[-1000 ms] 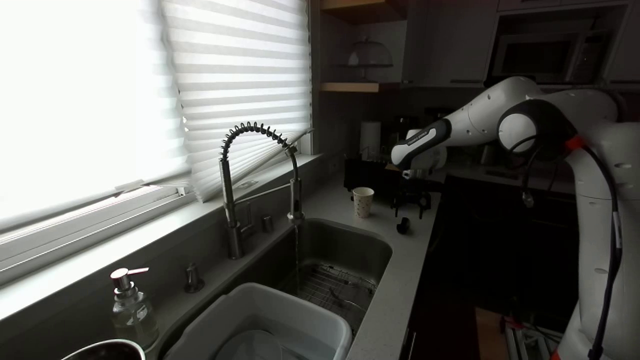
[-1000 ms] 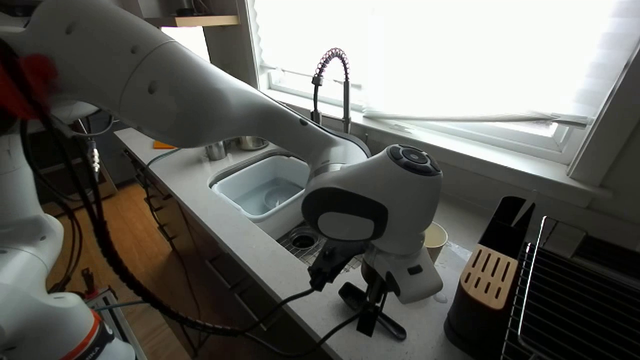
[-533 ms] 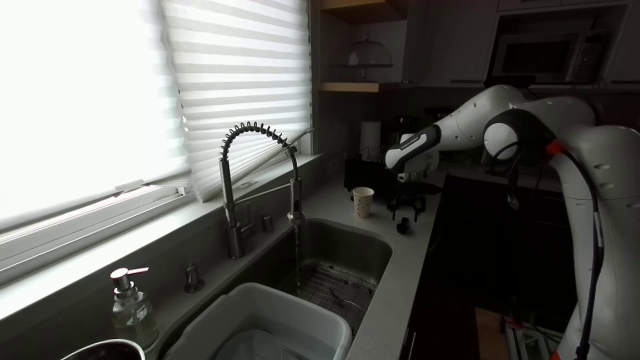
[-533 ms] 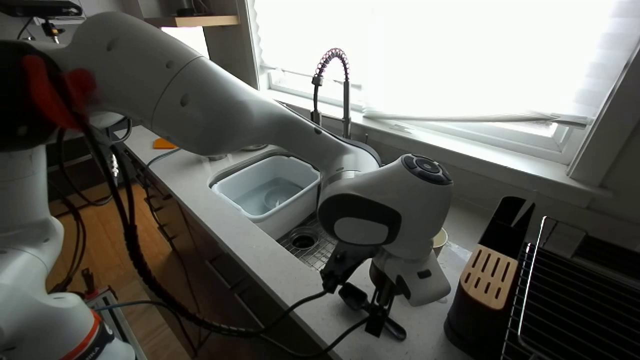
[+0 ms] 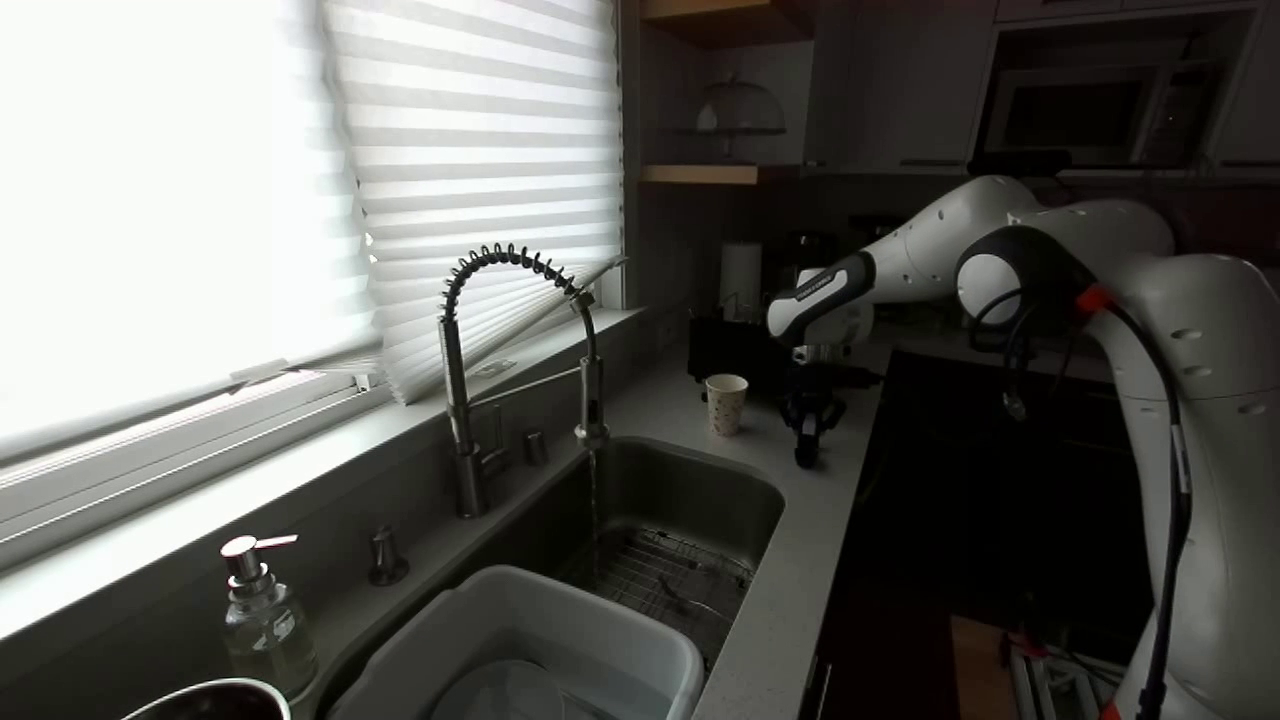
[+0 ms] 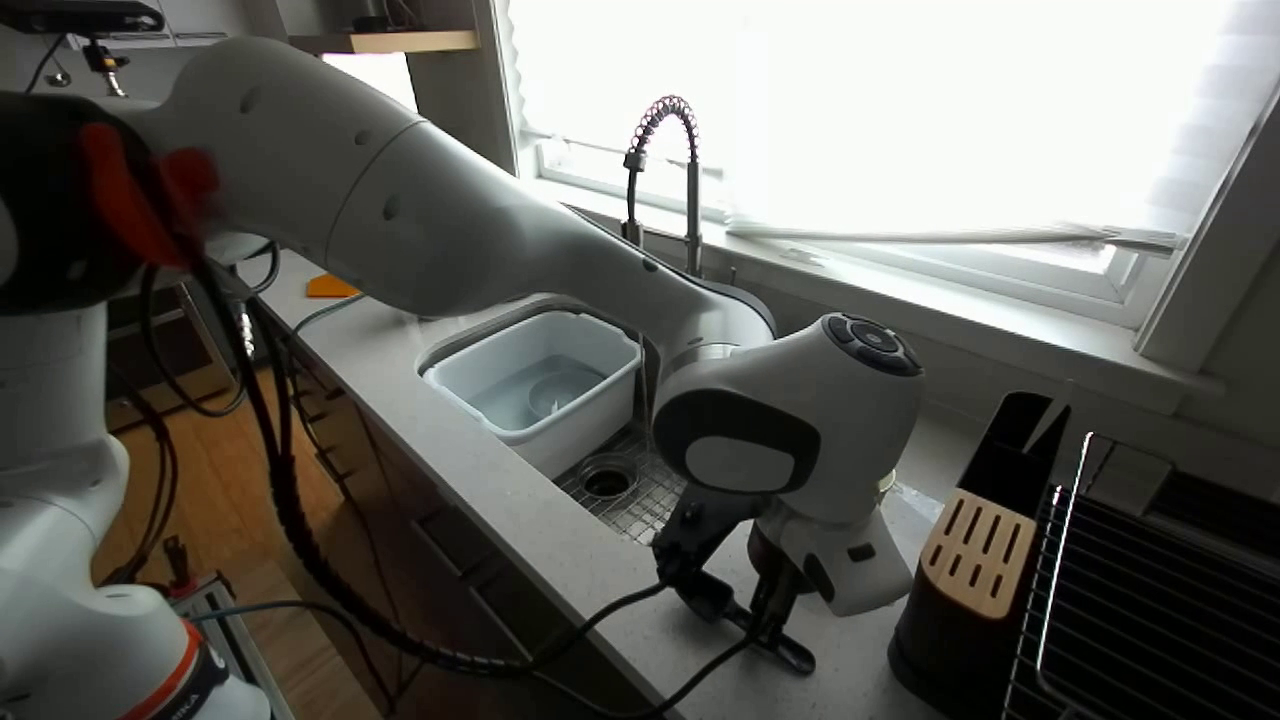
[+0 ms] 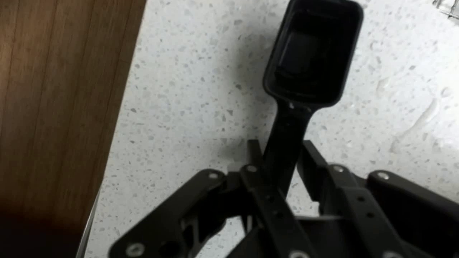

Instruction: Pour water into the black measuring cup then pour the water into the cup

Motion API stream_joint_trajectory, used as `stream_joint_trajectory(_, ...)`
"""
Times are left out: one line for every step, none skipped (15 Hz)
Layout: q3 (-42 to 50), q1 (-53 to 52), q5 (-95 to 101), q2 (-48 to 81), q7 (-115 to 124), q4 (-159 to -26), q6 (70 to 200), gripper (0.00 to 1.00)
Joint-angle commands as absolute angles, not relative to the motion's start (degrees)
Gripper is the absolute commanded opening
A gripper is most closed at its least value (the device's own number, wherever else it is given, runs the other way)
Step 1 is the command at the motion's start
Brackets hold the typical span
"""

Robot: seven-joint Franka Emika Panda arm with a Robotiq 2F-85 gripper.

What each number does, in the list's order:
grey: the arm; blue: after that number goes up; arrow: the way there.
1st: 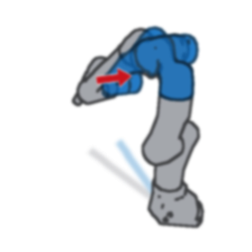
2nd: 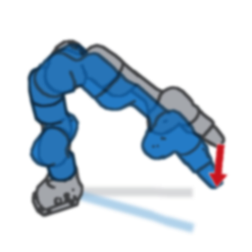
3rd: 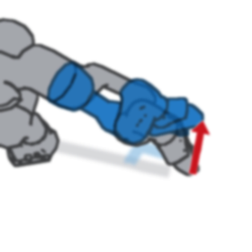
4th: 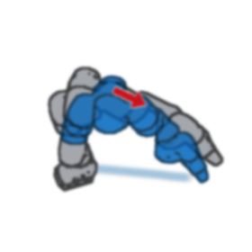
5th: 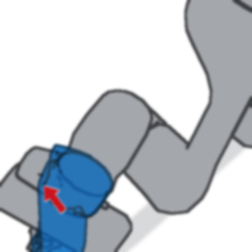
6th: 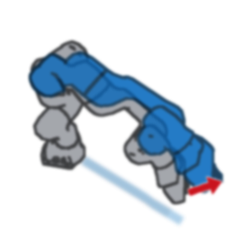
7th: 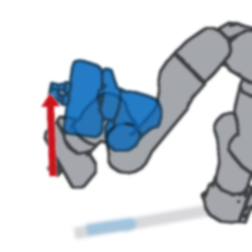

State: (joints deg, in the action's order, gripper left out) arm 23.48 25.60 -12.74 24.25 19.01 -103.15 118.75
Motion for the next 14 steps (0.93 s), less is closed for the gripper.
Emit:
stream_joint_trajectory(22.4, 27.3, -14.7, 25.7, 18.0, -101.1, 116.6, 0.09)
stream_joint_trajectory(22.4, 27.3, -14.7, 25.7, 18.2, -101.0, 116.6, 0.11)
stream_joint_trajectory(22.3, 27.3, -14.8, 25.8, 18.1, -100.9, 116.2, 0.09)
stream_joint_trajectory(22.2, 27.3, -14.8, 25.8, 18.2, -100.8, 116.0, 0.06)
stream_joint_trajectory(22.1, 27.2, -14.7, 25.6, 18.3, -100.9, 115.7, 0.06)
stream_joint_trajectory(21.8, 27.0, -14.7, 25.1, 18.2, -101.3, 115.4, 0.06)
stream_joint_trajectory(21.8, 26.3, -14.1, 24.3, 18.9, -102.0, 115.6, 0.06)
stream_joint_trajectory(21.5, 25.8, -13.8, 23.5, 18.9, -102.7, 115.1, 0.06)
stream_joint_trajectory(21.4, 25.1, -13.3, 22.5, 19.6, -103.3, 115.0, 0.06)
stream_joint_trajectory(21.1, 24.3, -13.1, 21.5, 20.3, -104.1, 114.6, 0.06)
stream_joint_trajectory(20.8, 23.6, -13.1, 20.8, 21.1, -104.5, 114.1, 0.06)
stream_joint_trajectory(20.5, 22.6, -13.1, 19.9, 22.2, -105.2, 113.9, 0.06)
stream_joint_trajectory(20.2, 21.6, -13.3, 19.1, 23.7, -106.0, 115.4, 0.06)
stream_joint_trajectory(19.6, 21.0, -13.8, 18.3, 23.5, -106.3, 115.6, 0.06)
